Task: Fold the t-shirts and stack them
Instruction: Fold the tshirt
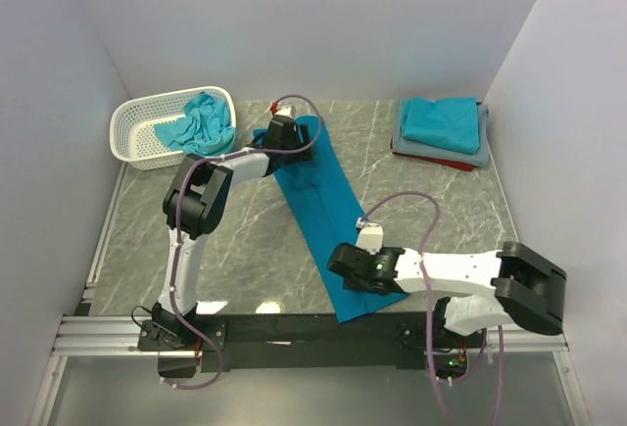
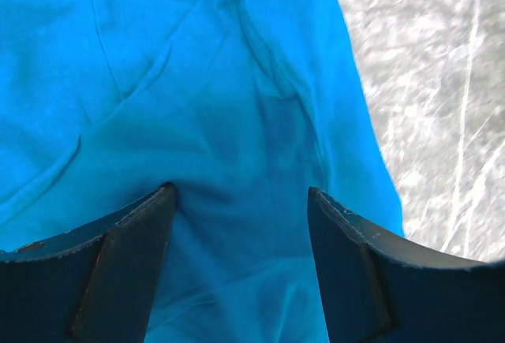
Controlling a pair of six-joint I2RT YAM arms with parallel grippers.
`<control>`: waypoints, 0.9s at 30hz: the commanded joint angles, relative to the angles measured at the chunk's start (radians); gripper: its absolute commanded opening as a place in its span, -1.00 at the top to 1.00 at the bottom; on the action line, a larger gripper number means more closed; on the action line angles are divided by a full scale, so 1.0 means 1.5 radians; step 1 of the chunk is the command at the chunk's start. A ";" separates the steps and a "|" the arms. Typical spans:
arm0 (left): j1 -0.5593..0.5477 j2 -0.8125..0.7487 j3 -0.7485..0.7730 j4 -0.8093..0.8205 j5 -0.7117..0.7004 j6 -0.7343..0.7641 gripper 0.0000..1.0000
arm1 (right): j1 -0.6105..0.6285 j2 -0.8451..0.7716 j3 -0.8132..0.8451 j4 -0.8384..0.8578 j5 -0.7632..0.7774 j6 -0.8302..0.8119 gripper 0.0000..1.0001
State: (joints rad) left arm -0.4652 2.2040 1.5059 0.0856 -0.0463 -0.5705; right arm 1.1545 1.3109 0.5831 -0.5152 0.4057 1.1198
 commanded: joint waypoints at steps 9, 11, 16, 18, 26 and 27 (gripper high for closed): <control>0.038 0.126 0.179 -0.069 0.158 0.065 -0.50 | 0.026 0.204 0.138 0.175 -0.106 -0.026 0.00; 0.044 0.154 0.213 -0.095 0.174 0.062 -0.50 | 0.027 0.223 0.172 0.174 -0.108 -0.046 0.00; 0.058 0.196 0.289 -0.094 0.239 0.059 -0.51 | 0.020 0.260 0.236 0.184 -0.105 -0.091 0.00; 0.060 0.203 0.305 -0.086 0.270 0.062 -0.54 | 0.019 0.272 0.255 0.177 -0.099 -0.103 0.00; 0.051 0.048 0.214 0.017 0.299 0.058 -0.62 | 0.019 0.191 0.282 0.107 -0.007 -0.142 0.00; 0.050 0.023 0.184 0.032 0.286 0.058 -0.63 | 0.021 0.177 0.276 0.085 0.001 -0.140 0.00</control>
State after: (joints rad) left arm -0.3752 2.4138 1.8381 0.0624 0.3595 -0.4980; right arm 1.1820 1.6760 0.9787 -0.3111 0.3183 0.9321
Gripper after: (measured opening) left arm 0.810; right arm 0.501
